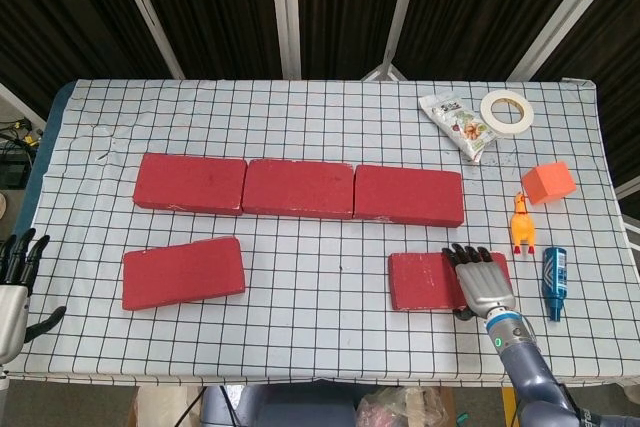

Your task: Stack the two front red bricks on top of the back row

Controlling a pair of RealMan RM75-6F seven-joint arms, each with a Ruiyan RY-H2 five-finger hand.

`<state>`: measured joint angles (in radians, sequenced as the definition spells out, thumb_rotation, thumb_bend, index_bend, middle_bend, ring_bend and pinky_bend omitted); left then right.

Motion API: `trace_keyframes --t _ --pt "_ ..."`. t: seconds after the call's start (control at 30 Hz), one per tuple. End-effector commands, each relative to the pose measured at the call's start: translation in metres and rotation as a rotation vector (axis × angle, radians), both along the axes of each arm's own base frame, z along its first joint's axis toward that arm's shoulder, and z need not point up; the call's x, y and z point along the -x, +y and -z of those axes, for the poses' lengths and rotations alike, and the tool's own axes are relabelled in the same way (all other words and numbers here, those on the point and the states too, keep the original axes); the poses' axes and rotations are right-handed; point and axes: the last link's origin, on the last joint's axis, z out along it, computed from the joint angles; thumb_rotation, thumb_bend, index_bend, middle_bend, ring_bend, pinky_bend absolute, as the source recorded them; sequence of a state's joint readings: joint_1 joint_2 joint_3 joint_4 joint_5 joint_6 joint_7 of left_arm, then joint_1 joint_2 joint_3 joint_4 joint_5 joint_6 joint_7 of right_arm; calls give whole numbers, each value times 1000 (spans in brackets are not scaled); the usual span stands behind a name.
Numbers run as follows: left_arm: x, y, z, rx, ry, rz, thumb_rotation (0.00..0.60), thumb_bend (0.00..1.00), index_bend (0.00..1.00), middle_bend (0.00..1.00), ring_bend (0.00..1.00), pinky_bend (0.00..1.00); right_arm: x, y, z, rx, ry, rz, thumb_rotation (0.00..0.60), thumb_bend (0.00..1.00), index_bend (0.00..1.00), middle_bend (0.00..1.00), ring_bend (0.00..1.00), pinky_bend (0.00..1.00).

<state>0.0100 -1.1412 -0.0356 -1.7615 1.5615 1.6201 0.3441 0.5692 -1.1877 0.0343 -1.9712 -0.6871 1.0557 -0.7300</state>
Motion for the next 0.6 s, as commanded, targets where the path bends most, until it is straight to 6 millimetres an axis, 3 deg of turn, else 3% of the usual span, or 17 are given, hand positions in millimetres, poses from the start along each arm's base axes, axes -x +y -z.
trace_keyframes --t 0.03,0.33,0.6 --pt "0 1 1 3 2 -1 600 0 62 0 0 91 0 -2 2 4 -5 -8 600 236 0 0 0 0" --pt "0 2 2 5 3 -5 600 0 63 0 0 95 -3 -4 4 5 17 -33 600 236 0 6 0 0" --pt "1 2 2 9 -2 -4 600 0 62 0 0 95 -5 -6 7 -2 46 -33 600 236 0 116 21 0"
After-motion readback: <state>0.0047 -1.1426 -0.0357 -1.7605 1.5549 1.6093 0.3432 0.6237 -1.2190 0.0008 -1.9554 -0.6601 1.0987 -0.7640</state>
